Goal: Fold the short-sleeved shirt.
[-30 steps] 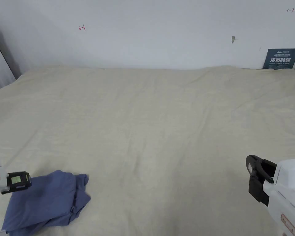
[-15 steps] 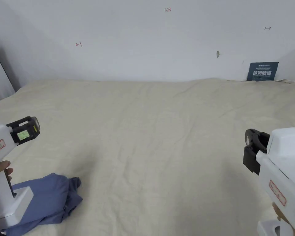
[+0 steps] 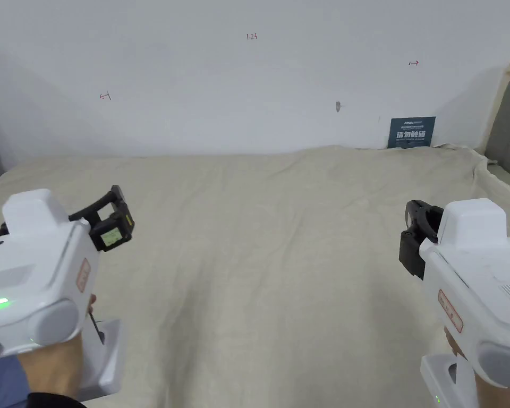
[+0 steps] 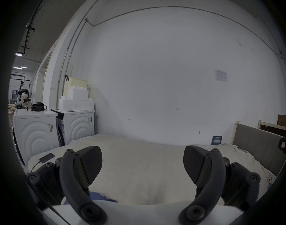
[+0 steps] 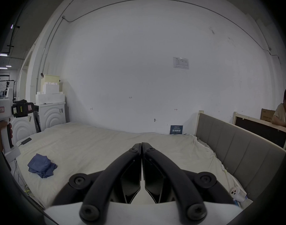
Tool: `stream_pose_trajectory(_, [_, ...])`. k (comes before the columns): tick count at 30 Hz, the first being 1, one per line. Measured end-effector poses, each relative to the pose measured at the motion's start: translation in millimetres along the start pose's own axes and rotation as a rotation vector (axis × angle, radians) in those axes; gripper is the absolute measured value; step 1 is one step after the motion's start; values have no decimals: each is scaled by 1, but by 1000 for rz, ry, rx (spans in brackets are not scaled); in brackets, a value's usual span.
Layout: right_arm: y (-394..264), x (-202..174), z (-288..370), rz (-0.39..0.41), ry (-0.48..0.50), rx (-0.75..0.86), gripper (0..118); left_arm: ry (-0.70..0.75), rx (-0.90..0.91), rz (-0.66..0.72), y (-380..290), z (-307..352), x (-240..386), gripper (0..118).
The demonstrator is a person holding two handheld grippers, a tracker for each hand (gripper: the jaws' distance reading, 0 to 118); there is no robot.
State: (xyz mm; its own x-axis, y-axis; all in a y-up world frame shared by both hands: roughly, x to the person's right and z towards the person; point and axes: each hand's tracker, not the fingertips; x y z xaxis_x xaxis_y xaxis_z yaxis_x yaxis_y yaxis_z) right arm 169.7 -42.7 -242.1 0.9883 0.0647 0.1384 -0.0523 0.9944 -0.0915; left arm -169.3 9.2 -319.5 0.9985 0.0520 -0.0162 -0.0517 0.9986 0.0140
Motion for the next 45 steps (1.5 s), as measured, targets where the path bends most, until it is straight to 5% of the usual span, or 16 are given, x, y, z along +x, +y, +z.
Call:
stream_pose_trajectory(3, [0,1,0,3,-18,6,0,-45,26,-6,-15,3,17,97])
stream_pose_trajectory(5, [37,50,49,3,-28,8,0,-74,41,-18,-25,7,29,82])
stream_pose_trajectory(9, [30,57,54,11,-58,20,0,-113,51,-38,-42,16,50,63])
stream_pose_trajectory(12, [26,57,56,10,-79,28,0,-138,60,-64,-52,23,64,36])
stream_pose_trajectory(14, [24,58,56,9,-87,32,0,-163,57,-89,-56,26,69,32])
stream_pose_trajectory(16, [21,57,55,18,-98,32,0,-189,60,-97,-59,30,73,7])
stream_pose_trajectory(18, [21,57,55,16,-102,31,0,-221,52,-103,-61,32,77,2])
stream_pose_trajectory(45, [23,57,60,1,-101,30,0,-262,22,-137,-59,32,85,0])
